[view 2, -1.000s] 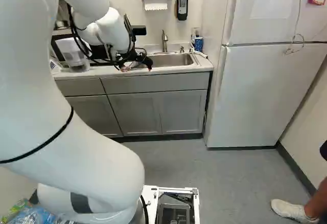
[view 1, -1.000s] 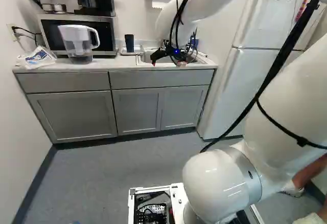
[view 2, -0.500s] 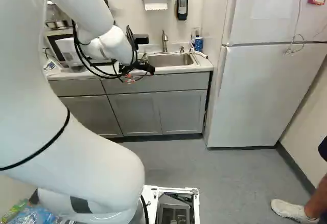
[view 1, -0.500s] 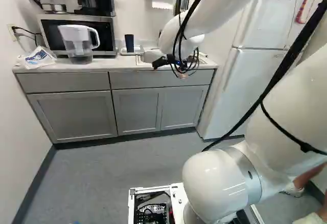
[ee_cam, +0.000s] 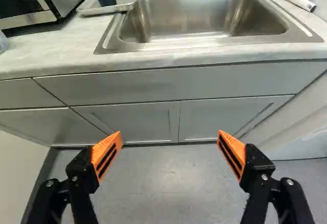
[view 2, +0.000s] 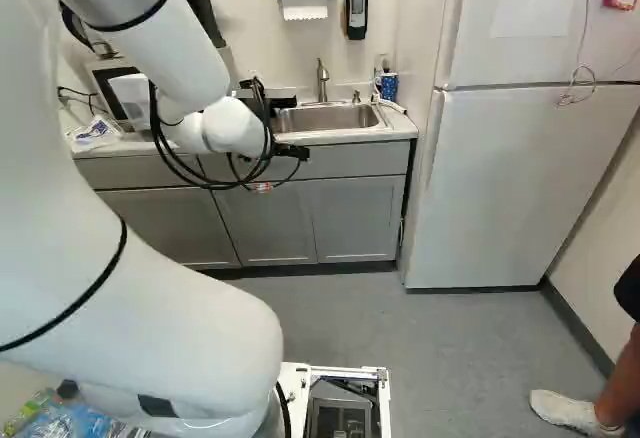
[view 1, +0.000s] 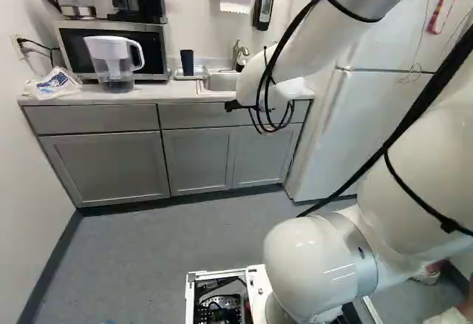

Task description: Rinse the cup and place it in the tray

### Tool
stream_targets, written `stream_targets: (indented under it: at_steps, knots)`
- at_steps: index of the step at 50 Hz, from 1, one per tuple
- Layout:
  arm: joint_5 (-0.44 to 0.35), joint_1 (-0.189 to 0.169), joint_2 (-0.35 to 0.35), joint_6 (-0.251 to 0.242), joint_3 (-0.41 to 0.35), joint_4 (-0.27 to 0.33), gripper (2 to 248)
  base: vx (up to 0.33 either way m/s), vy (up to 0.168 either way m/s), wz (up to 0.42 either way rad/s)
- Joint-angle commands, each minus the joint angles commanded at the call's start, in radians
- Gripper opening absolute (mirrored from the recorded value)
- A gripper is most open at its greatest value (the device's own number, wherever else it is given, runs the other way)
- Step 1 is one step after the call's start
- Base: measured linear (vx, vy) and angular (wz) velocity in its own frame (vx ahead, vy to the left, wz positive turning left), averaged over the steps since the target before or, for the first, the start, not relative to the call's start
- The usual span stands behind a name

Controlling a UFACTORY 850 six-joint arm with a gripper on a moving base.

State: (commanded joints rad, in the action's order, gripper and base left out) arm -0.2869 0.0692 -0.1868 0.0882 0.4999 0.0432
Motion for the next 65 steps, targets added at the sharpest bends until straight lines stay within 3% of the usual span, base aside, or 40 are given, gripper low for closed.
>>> stream_targets:
  at_steps: [31, 65]
  knots:
    - [-0.303, -0.036, -0.048, -0.046, -0.213, -0.022, 247, 0.000, 0.000, 0.000]
    - [-0.508, -0.060, -0.080, -0.077, -0.358, -0.037, 247, 0.000, 0.000, 0.000]
